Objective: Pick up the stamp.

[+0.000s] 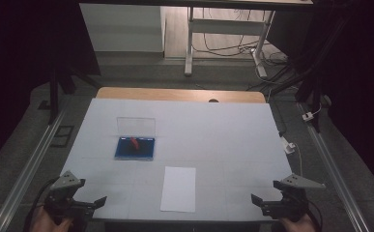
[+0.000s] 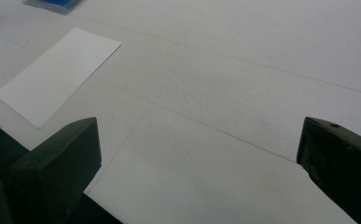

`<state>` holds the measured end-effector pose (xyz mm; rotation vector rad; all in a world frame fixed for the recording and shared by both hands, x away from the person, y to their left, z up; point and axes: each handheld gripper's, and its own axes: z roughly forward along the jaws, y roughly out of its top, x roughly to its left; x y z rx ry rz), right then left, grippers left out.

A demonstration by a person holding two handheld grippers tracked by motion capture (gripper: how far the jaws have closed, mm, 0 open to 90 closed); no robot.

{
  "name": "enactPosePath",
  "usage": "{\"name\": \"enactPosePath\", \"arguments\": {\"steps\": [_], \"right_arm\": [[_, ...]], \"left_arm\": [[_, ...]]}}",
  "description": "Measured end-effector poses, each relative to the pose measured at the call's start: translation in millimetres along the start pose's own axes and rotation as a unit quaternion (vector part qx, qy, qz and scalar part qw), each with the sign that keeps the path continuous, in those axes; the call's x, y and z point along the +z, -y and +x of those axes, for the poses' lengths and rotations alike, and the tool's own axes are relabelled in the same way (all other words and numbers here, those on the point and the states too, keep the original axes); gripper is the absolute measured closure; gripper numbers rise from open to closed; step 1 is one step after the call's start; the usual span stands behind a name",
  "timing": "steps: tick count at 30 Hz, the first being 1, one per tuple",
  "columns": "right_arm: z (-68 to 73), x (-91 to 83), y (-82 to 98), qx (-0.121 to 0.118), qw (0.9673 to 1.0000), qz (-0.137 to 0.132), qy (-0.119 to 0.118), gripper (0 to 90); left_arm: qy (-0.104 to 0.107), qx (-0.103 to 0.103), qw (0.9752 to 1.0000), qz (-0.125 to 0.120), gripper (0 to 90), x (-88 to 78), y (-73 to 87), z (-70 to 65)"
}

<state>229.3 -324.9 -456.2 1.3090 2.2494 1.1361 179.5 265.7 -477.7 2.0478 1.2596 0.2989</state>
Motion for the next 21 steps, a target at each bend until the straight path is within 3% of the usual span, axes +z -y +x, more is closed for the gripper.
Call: {"name": "enactPosePath", "arguments": {"steps": [8, 13, 18, 21], "right_arm": [[2.2, 1.3, -0.5, -0.011, 0.9999, 0.006, 0.003, 0.0], [3.2, 2.4, -1.0, -0.015, 0.9998, 0.011, 0.003, 0.0], [2.7, 3.0, -1.2, -0.012, 0.9998, 0.016, -0.001, 0.0], [2.4, 3.8, -1.3, -0.010, 0.9998, 0.019, -0.004, 0.0]], "left_arm": [[0.008, -0.005, 0.9999, -0.013, 0.0, -1.2, -3.1, -0.9], [-0.003, 0.012, 0.9992, -0.038, 0.0, -2.5, -7.5, -2.9], [0.015, 0.000, 0.9997, -0.021, 0.0, 3.1, -11.6, -3.6], [0.014, 0.006, 0.9997, -0.019, 0.0, 7.1, -13.8, -3.2]]}}
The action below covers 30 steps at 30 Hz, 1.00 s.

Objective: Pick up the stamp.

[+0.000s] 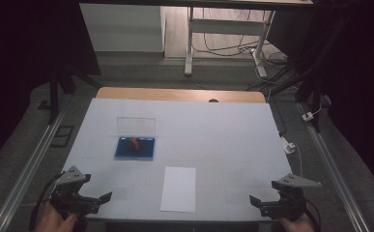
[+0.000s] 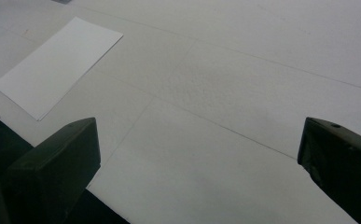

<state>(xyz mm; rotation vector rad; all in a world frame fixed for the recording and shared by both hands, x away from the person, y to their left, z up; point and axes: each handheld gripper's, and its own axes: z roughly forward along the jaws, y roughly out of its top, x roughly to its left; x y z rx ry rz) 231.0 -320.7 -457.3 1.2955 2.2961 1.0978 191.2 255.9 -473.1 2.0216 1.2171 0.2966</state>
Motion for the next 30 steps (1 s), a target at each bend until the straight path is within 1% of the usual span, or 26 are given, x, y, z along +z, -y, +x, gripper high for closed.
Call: {"name": "enactPosePath", "arguments": {"steps": [4, 8, 12, 16, 20, 24, 27, 30], "right_arm": [[-0.7, 0.4, -0.2, 0.001, 1.0000, 0.003, -0.002, 0.0], [-1.2, 0.6, -0.2, 0.001, 1.0000, 0.003, -0.004, 0.0], [-1.7, 1.2, -0.4, 0.002, 1.0000, 0.006, -0.007, 0.0], [-1.8, 1.5, -0.5, 0.002, 0.9999, 0.007, -0.008, 0.0], [-2.0, 2.0, -0.7, 0.002, 0.9999, 0.009, -0.011, 0.0], [-1.8, 2.0, -0.9, 0.001, 0.9999, 0.011, -0.011, 0.0], [-1.6, 2.2, -0.9, 0.001, 0.9999, 0.012, -0.011, 0.0], [-1.5, 2.7, -1.0, 0.000, 0.9998, 0.013, -0.012, 0.0]], "left_arm": [[-0.002, 0.003, 1.0000, -0.008, 0.0, 2.9, -4.6, -0.4], [0.004, -0.005, 1.0000, -0.006, 0.0, 4.9, -10.0, 0.4], [-0.007, 0.008, 0.9999, -0.001, 0.0, 8.6, -15.3, -0.5], [-0.014, 0.014, 0.9998, -0.008, 0.0, 12.2, -20.7, 0.4], [-0.013, 0.018, 0.9997, -0.012, 0.0, 16.1, -25.1, 1.6], [-0.012, 0.026, 0.9996, -0.007, 0.0, 23.3, -30.9, 3.2], [-0.019, 0.035, 0.9992, -0.001, 0.0, 30.3, -35.6, 4.5], [-0.026, 0.039, 0.9989, 0.003, 0.0, 37.3, -40.7, 7.0]]}}
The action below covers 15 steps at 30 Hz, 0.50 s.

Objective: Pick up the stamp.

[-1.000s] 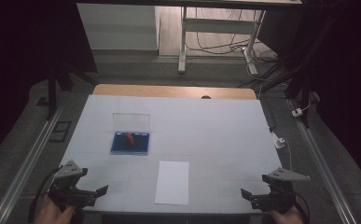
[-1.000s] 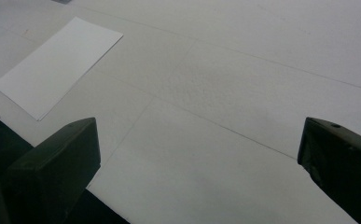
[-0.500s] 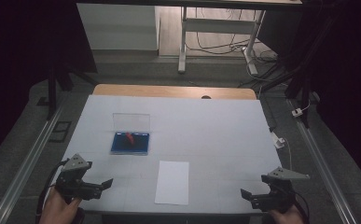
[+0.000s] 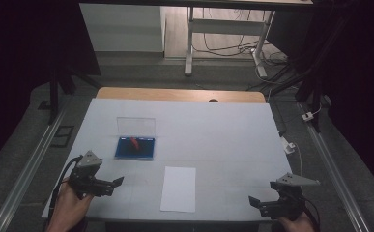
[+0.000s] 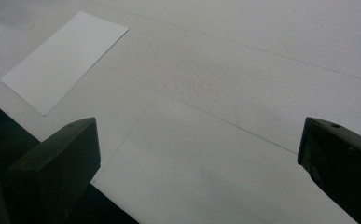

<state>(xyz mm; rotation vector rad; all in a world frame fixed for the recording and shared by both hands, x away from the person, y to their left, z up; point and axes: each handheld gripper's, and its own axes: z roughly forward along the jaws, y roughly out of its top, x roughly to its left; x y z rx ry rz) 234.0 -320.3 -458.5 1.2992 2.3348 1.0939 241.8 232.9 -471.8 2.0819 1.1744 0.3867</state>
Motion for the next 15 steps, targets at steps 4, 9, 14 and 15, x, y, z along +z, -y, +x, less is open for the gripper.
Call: {"name": "enactPosePath", "arguments": {"steps": [4, 9, 14, 15], "right_arm": [[0.5, 0.2, -0.1, 0.000, 1.0000, 0.002, -0.002, 0.0], [0.8, 0.4, -0.2, -0.004, 1.0000, 0.005, 0.000, 0.0], [1.1, 0.9, -0.2, -0.006, 1.0000, 0.005, -0.001, 0.0], [1.1, 0.9, -0.2, -0.006, 1.0000, 0.005, -0.002, 0.0]], "left_arm": [[-0.009, 0.007, 0.9999, -0.001, 0.0, 9.7, -8.3, 5.6], [-0.012, 0.011, 0.9999, 0.000, 0.0, 17.2, -14.3, 10.3], [-0.013, 0.018, 0.9997, -0.001, 0.0, 25.3, -22.3, 17.4], [-0.012, 0.018, 0.9998, -0.001, 0.0, 27.3, -24.0, 18.8]]}}
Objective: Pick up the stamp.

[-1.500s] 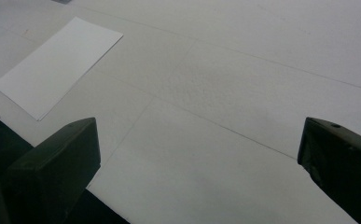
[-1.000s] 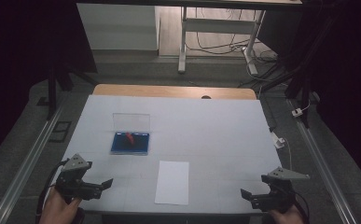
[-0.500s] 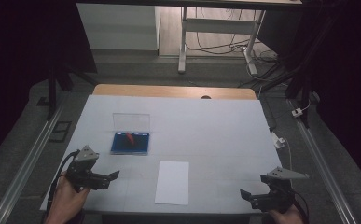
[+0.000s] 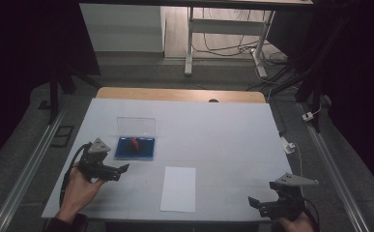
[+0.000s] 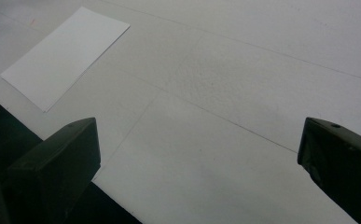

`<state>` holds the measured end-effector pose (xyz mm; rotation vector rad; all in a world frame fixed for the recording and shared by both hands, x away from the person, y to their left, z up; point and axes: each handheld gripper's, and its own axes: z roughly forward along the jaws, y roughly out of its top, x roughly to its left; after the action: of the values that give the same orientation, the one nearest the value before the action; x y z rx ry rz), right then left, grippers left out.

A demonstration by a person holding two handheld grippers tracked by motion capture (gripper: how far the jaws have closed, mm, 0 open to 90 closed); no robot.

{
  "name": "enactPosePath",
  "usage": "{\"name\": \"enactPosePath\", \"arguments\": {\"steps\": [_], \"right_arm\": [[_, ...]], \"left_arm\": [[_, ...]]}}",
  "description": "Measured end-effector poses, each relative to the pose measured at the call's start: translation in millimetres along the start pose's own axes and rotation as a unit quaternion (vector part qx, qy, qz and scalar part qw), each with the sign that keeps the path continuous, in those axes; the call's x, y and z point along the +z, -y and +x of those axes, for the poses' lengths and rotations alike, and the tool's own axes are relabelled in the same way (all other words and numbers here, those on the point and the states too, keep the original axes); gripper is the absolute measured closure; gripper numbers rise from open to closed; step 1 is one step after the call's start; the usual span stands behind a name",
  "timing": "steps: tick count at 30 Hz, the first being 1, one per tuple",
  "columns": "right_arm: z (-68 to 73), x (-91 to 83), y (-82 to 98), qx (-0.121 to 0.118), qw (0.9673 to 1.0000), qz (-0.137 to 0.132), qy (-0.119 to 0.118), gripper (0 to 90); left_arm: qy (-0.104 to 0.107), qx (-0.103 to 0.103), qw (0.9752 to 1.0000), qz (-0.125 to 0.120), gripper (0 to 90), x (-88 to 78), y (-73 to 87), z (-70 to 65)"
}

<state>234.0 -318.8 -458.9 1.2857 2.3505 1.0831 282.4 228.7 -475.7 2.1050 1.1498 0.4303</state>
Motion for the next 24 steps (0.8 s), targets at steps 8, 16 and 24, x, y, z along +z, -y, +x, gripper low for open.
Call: {"name": "enactPosePath", "arguments": {"steps": [8, 16, 24], "right_arm": [[0.0, 0.4, -0.1, -0.001, 1.0000, 0.002, -0.001, 0.0], [0.5, 0.8, -0.3, -0.004, 1.0000, 0.006, -0.002, 0.0], [1.0, 1.4, -0.4, -0.004, 0.9999, 0.008, -0.005, 0.0]], "left_arm": [[0.011, 0.002, 0.9999, 0.006, 0.0, 16.3, -11.0, 10.0], [0.012, -0.001, 0.9999, 0.004, 0.0, 31.1, -20.6, 19.6], [0.015, 0.006, 0.9999, 0.006, 0.0, 48.9, -30.8, 23.9]]}}
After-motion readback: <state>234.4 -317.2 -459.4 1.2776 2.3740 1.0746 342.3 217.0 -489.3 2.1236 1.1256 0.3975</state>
